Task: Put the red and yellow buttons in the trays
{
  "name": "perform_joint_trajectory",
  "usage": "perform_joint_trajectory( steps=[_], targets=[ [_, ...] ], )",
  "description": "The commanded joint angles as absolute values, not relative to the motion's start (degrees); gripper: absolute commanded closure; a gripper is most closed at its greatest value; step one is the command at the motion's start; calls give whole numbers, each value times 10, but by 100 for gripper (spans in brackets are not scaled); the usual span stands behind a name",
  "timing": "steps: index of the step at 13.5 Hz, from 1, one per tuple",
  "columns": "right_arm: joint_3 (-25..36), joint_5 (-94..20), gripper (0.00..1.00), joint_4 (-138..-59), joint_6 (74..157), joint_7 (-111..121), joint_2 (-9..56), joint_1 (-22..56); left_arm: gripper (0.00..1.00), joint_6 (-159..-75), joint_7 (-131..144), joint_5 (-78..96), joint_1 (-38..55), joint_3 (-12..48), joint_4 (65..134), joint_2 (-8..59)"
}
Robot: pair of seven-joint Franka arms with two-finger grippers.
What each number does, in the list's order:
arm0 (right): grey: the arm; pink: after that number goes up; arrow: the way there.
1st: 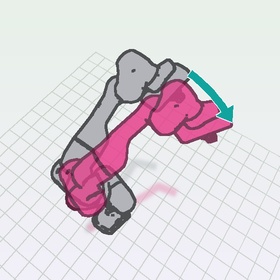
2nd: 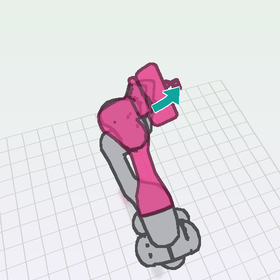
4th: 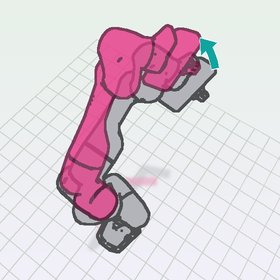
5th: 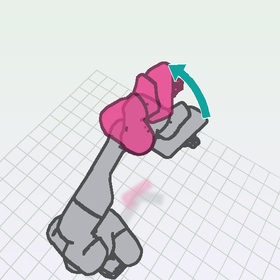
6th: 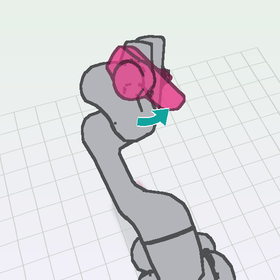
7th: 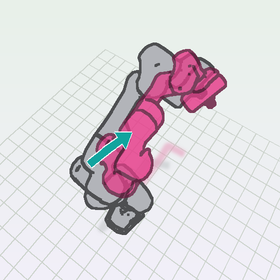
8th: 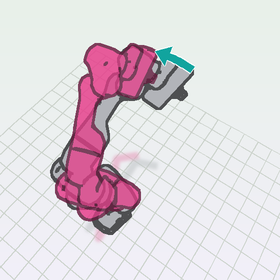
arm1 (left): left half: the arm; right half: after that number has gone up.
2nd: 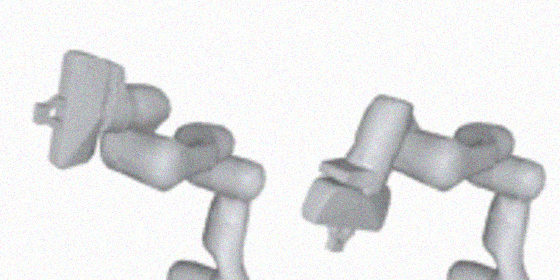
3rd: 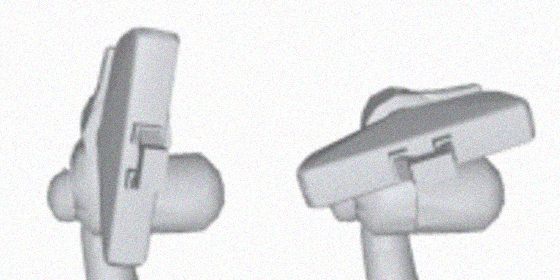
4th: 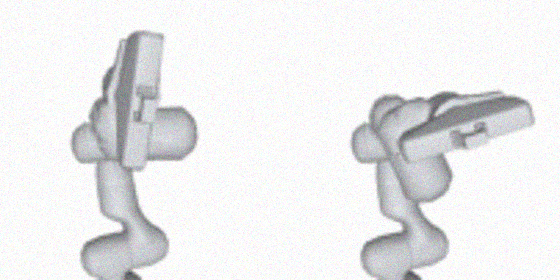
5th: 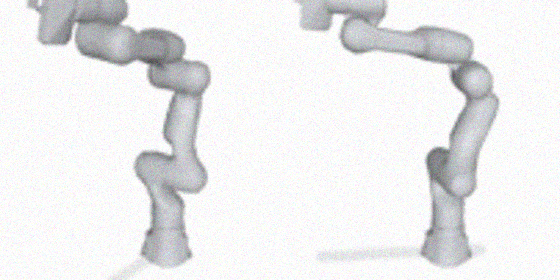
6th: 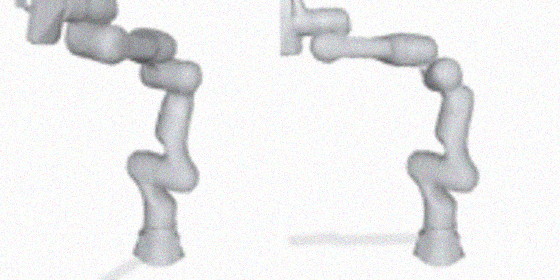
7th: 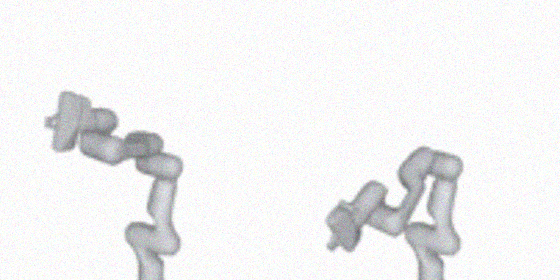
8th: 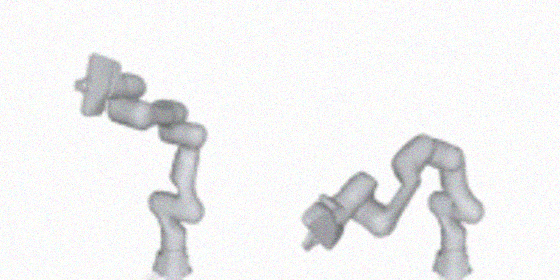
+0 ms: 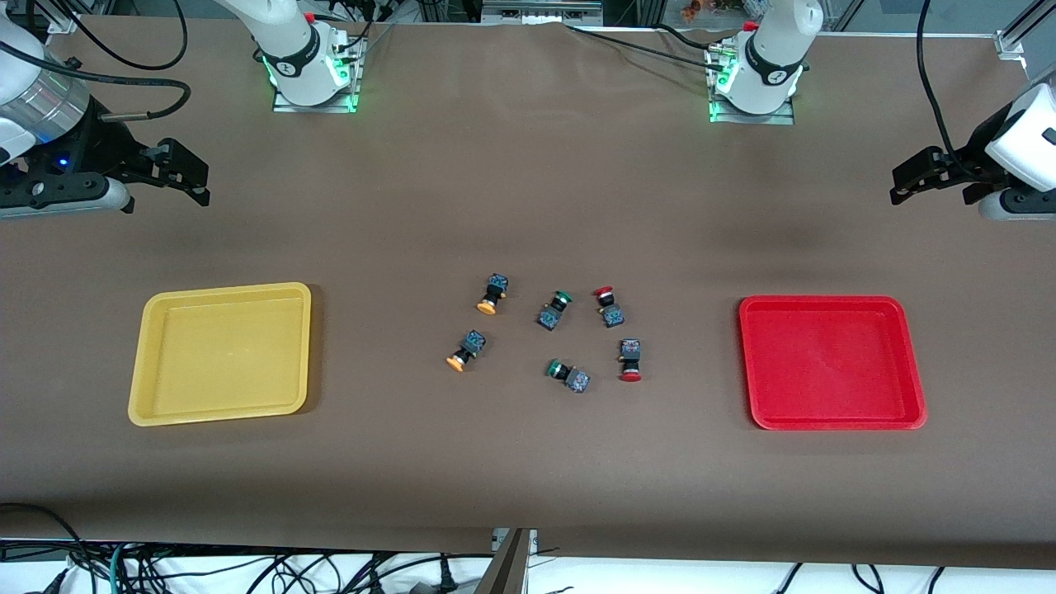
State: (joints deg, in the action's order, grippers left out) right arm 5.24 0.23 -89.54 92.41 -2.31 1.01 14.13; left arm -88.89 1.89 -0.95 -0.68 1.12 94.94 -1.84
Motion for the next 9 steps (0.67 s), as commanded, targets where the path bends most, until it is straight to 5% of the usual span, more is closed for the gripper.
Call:
perform_joint_trajectory(
  steps=[1,9],
  targets=[
    [50,-7,0,-884,914,-22,14,137,0,-877,7,-8,-10,14,933,-11],
    [51,-7,0,-884,913,-22,14,136,0,-876,9,-8,-10,14,932,-5]
  ],
)
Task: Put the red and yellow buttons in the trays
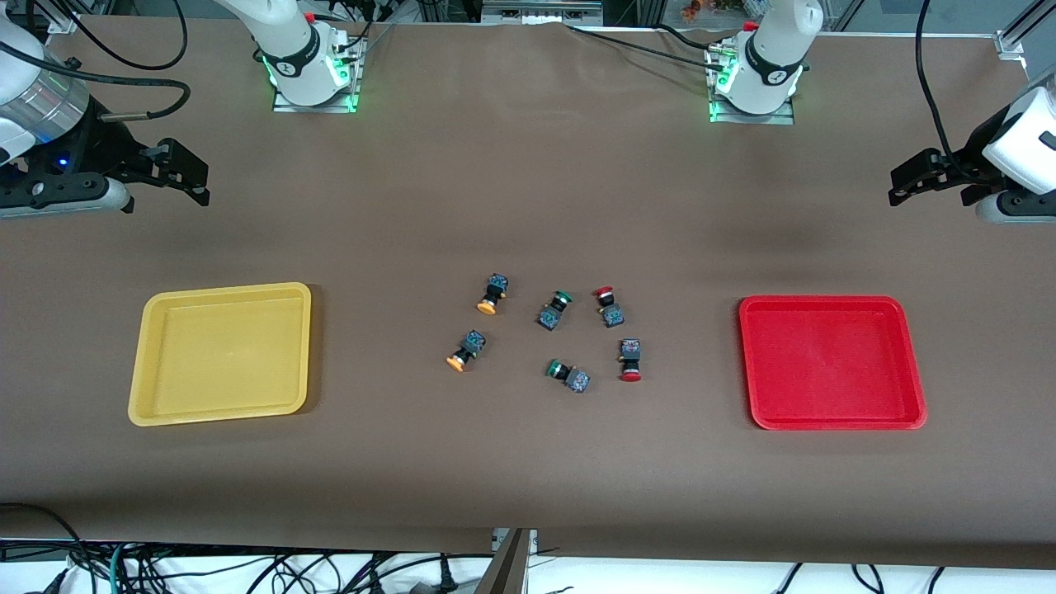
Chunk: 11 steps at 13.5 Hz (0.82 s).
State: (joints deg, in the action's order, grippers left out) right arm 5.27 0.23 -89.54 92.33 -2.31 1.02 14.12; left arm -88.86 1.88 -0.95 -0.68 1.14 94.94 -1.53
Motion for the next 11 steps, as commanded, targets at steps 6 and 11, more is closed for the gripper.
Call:
perform_joint_trajectory(
  steps=[6,11],
  targets=[
    [51,-5,0,-882,918,-25,14,136,0,-876,9,1,-7,16,931,-2],
    [52,-4,0,-882,919,-23,14,134,0,-883,13,12,46,24,930,60]
  ],
)
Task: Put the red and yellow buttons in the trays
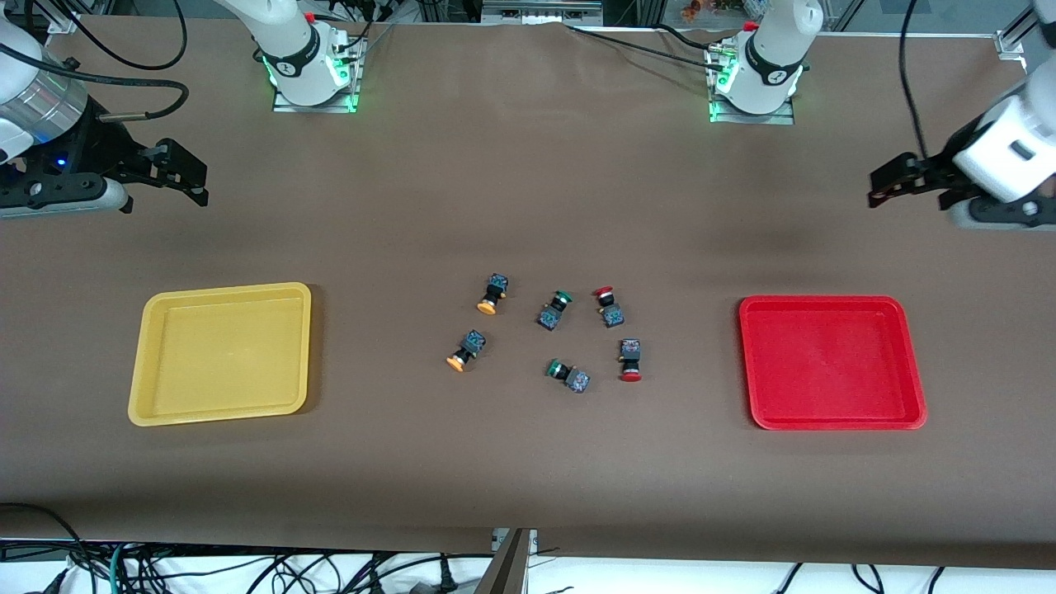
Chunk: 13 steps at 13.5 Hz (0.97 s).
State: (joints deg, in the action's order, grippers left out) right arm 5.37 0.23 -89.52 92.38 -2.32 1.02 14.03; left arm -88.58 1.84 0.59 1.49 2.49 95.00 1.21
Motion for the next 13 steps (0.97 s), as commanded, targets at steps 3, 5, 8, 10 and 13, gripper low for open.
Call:
perform_joint_trajectory(
  steps=[3,5,8,10,13],
  targets=[
    [52,-4,0,-883,919,-23,15,129,0,-944,20,12,79,23,872,155],
    [52,-4,0,-882,919,-27,19,127,0,-996,53,15,90,24,856,213],
    [51,1,0,-882,927,-28,42,129,0,-1105,121,53,107,24,856,270],
    [51,-3,0,-882,927,-29,48,127,0,-1164,182,56,140,23,858,302],
    [47,-1,0,-882,926,-20,83,135,0,-1259,259,48,188,20,861,358]
  ],
)
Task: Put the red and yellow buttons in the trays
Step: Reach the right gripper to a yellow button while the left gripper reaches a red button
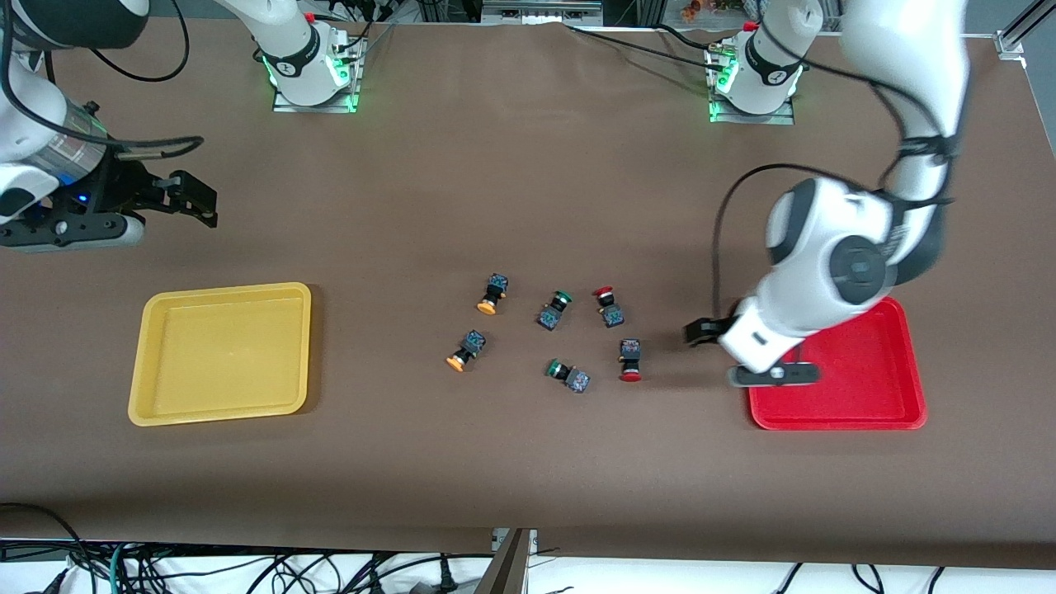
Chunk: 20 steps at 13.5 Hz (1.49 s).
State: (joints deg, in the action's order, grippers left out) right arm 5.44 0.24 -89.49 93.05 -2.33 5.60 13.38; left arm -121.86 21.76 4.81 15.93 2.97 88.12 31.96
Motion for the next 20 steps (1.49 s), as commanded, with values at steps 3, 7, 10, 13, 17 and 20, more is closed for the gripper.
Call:
perform_joint_trajectory(
  steps=[3,7,10,13,17,20],
  targets=[
    [44,-6,0,-882,953,-24,151,169,0,-1324,269,7,207,20,866,394],
    [45,-36,0,-846,1097,-72,287,231,0,-1373,300,-22,235,19,867,431],
    [44,-47,0,-733,1140,-203,414,274,0,-1399,332,-75,248,18,873,453],
    [43,-59,0,-684,1229,-324,495,297,0,-1400,335,-76,256,18,879,457],
    [40,-89,0,-688,1300,-438,533,325,0,-1404,335,-78,256,18,880,462],
    [40,-90,1,-694,1305,-493,548,337,22,-1405,333,-79,255,18,882,468]
  ],
)
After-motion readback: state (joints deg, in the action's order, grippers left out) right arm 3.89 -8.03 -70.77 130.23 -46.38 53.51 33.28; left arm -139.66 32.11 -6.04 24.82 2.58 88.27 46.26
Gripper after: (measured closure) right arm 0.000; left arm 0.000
